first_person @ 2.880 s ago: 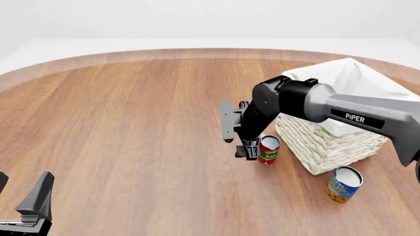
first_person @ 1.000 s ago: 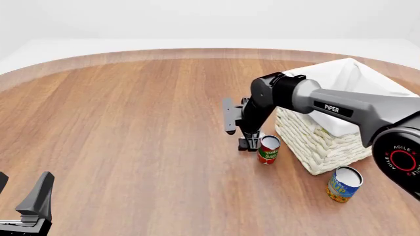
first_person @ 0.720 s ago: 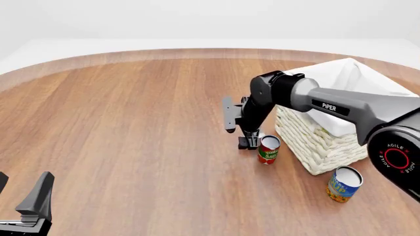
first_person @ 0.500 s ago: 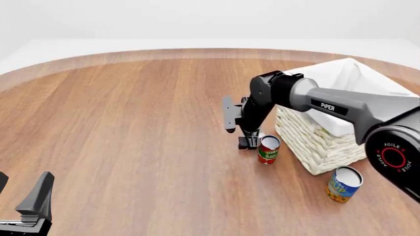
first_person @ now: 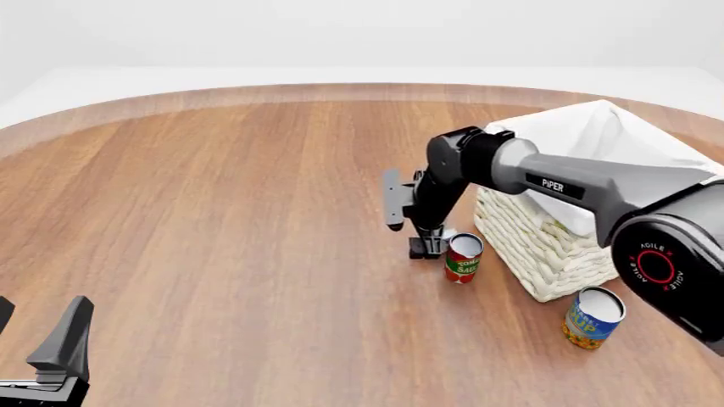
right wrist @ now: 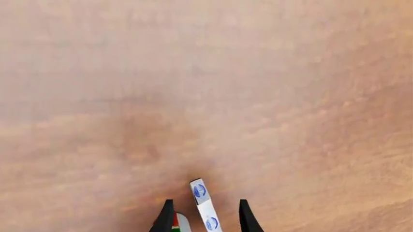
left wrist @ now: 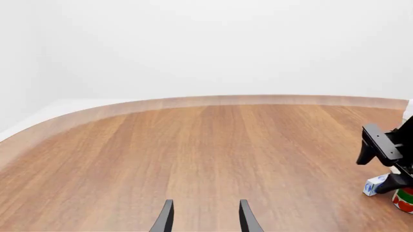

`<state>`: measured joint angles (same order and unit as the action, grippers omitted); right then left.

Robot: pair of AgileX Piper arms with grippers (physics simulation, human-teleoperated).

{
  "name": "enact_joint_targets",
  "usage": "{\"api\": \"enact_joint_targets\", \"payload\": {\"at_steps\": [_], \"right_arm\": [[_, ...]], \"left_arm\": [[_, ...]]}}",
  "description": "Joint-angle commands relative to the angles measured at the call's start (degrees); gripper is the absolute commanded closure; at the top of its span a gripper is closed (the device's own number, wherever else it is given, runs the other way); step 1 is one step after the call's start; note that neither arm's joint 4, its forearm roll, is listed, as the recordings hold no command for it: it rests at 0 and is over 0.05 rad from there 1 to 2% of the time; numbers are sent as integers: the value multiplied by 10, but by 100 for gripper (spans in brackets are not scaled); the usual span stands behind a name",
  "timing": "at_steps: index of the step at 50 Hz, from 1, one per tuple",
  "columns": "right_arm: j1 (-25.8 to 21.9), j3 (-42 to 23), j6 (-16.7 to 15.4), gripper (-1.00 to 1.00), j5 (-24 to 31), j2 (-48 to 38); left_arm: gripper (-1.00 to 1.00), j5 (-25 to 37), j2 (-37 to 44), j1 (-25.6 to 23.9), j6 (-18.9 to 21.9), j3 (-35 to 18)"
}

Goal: Pick up the alphabet soup and the cream cheese box, and put them in the basket.

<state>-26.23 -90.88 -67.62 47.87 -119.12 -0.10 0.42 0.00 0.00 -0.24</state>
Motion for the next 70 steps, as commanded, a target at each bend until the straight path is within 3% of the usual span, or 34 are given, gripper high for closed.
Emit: {"api": "enact_joint_targets", "payload": {"at_steps": [1, 55, 56, 70], "right_arm": [[0, -13, -1, -100, 1, -14], [14, -45, -1, -100, 6, -56], [17, -47, 1, 100, 1, -55], [17, -45, 1, 100, 0, -54]], "left_arm": [[-100, 0, 0, 0, 0, 0], [-100, 0, 0, 0, 0, 0], [-100, 0, 0, 0, 0, 0], [-100, 0, 0, 0, 0, 0]]}}
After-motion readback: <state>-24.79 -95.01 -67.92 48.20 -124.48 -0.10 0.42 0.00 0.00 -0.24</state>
